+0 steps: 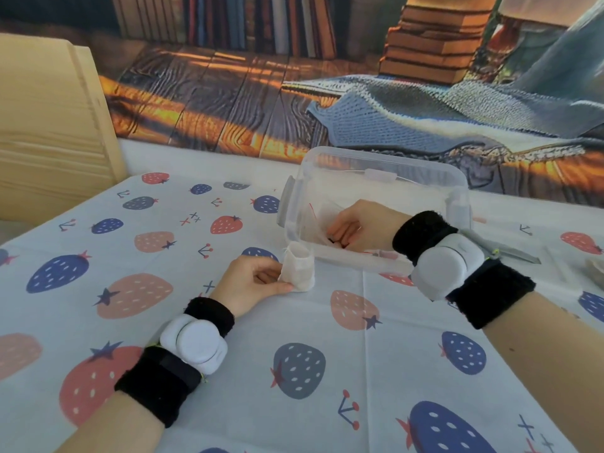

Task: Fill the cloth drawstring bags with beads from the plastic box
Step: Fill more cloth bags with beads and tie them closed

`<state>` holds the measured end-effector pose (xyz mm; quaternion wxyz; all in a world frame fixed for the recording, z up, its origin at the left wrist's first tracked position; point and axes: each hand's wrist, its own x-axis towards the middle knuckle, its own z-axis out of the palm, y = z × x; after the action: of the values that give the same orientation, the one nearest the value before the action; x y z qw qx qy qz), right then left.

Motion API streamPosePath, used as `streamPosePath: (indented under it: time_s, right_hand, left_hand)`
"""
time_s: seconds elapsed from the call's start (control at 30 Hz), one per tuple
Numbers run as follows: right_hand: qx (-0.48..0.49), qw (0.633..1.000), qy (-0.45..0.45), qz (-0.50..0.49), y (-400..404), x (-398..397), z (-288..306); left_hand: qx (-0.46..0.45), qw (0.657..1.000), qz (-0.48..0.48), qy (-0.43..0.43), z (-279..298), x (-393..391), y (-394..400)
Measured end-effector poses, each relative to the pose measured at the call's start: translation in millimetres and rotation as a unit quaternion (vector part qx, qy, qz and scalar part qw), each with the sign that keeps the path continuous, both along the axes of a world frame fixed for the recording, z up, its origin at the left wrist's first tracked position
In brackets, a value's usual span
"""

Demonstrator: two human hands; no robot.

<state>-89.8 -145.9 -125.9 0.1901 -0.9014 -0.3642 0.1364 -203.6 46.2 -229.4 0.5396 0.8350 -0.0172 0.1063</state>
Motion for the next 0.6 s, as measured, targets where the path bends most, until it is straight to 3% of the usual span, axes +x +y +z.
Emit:
streamPosePath:
  time_s: [0.27, 0.6]
  right_hand:
    - [-0.084, 0.989, -0.122, 0.012, 4, -6, -2]
    - [-0.075, 0.973, -0.218, 0.0, 1, -14, -3]
  left_hand:
    - [0.001, 1.0, -0.005, 0.003, 0, 1, 0]
    - [-0.001, 1.0, -0.007, 0.002, 0, 0, 0]
